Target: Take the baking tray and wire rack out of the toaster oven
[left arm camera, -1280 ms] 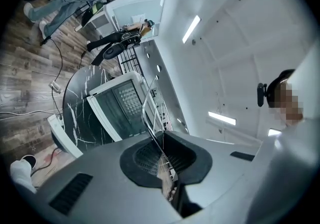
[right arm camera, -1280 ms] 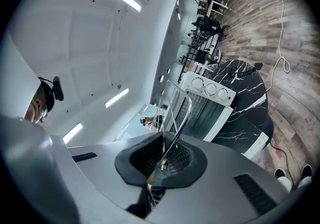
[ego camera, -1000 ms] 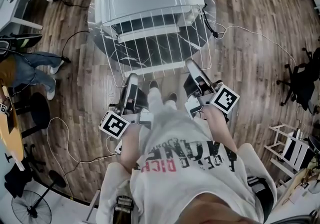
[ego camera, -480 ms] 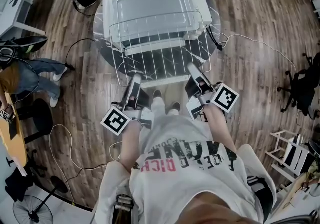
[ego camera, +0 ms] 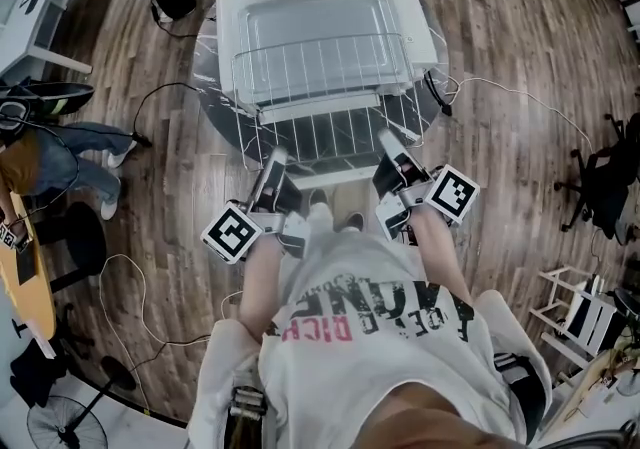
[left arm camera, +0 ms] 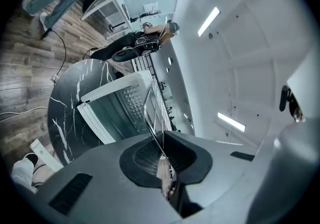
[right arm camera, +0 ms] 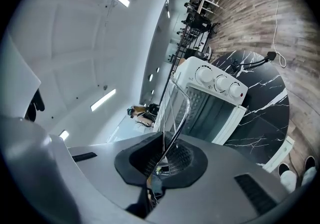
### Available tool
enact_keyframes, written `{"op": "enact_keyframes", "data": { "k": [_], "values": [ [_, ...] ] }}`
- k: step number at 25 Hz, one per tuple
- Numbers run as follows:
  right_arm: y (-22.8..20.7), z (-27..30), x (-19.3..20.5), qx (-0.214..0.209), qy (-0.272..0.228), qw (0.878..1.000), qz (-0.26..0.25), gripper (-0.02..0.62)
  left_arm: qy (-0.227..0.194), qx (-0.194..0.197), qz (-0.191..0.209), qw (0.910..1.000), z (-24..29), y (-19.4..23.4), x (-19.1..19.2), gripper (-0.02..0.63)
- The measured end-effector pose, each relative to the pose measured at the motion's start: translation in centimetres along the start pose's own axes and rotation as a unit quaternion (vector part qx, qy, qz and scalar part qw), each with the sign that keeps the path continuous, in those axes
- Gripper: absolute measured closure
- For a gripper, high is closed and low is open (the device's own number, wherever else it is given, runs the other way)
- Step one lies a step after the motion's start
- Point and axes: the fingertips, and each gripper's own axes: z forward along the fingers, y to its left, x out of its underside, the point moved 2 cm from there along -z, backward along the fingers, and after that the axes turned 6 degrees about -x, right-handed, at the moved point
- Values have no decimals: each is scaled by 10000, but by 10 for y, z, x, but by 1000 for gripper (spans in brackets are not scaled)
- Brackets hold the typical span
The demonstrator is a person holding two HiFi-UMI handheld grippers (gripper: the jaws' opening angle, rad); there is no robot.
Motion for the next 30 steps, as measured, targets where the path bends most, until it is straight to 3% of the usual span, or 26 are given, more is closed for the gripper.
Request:
{"op": "enact_keyframes", "data": {
  "k": [11, 30],
  "values": [
    [-4, 19, -8, 171, -240, 9994, 171, 589, 220, -33, -275, 9994, 21, 1, -19, 598],
    [-9, 58, -32, 236, -512, 9981, 262, 589, 507, 100, -334, 9981, 64, 1, -49, 598]
  ]
}}
